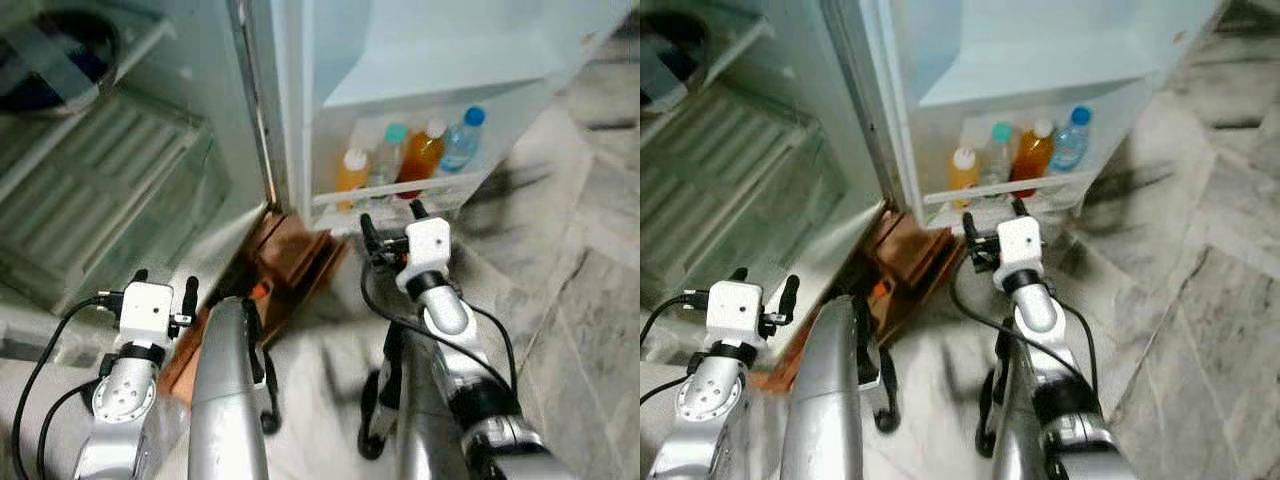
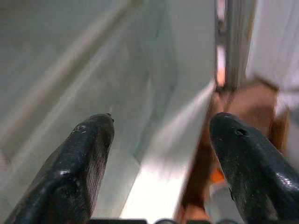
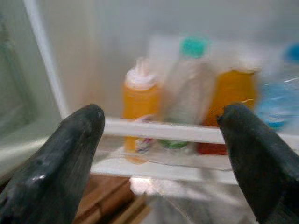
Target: Restocking fridge
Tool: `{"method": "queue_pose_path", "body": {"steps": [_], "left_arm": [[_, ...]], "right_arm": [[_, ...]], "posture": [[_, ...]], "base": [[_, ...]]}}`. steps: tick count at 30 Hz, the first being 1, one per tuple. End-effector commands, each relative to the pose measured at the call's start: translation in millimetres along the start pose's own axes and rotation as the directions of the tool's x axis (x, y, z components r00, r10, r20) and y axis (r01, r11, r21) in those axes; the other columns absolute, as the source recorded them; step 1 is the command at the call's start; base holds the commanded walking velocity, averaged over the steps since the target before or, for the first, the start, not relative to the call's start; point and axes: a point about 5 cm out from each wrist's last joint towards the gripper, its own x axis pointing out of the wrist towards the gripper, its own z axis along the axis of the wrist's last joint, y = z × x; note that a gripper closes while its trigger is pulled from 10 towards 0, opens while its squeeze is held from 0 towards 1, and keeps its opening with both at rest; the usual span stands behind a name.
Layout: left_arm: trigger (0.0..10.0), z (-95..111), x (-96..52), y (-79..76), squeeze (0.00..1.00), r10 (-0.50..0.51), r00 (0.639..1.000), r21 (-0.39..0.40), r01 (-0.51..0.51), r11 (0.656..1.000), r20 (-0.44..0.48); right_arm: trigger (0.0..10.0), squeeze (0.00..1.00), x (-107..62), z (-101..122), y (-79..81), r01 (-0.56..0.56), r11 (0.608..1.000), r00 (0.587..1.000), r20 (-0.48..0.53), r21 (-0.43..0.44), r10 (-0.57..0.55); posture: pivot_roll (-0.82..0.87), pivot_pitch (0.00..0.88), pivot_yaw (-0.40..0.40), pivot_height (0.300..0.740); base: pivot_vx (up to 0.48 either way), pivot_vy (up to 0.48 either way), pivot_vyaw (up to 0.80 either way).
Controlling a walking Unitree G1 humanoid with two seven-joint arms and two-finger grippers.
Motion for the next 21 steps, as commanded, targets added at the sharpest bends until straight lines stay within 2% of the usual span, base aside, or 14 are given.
{"method": "queue_pose_path", "body": {"steps": [1, 7, 12, 14, 21], "left_arm": [[10.0, -5, -1.6, 3.0, 0.0, 0.025, 1.0, -0.008, -0.025, 1.0, -0.013], [10.0, -4, 2.4, -2.6, 0.0, 0.013, 1.0, -0.016, -0.013, 1.0, 0.003], [10.0, -8, -1.3, -3.9, 0.0, 0.03, 1.0, -0.033, -0.03, 0.999, -0.007], [10.0, -9, -1.4, -7.0, 0.0, 0.028, 1.0, -0.037, -0.028, 0.999, -0.011], [10.0, -4, 6.6, -7.4, 0.0, 0.029, 0.999, -0.032, -0.028, 0.999, 0.014]], "right_arm": [[10.0, 0.0, -7.0, 6, -4.1, 0.036, 0.999, 0.999, 0.02, 0.011, -0.036], [10.0, 0.0, -17.5, 20, -6.4, 0.018, 1.0, 0.997, 0.068, 0.024, -0.02], [10.0, 0.0, -18.1, 20, -9.5, 0.032, 0.999, 0.999, 0.044, 0.007, -0.032], [10.0, 0.0, -18.4, 15, -8.6, 0.026, 0.999, 1.0, 0.004, 0.035, -0.027], [10.0, 0.0, -16.7, 8, -12.5, 0.047, 0.997, 0.998, -0.043, 0.062, -0.044]], "posture": [[0.07, 0.099, 0.004, 0.573], [0.06, 0.078, 0.02, 0.583], [0.06, 0.071, 0.014, 0.618], [0.06, 0.069, 0.009, 0.633], [0.07, 0.061, 0.01, 0.673]], "base": [[0.0, 0.0, 0.0], [0.0, 0.0, 0.0], [0.0, 0.0, 0.0], [0.0, 0.0, 0.0], [0.0, 0.0, 0.0]]}}
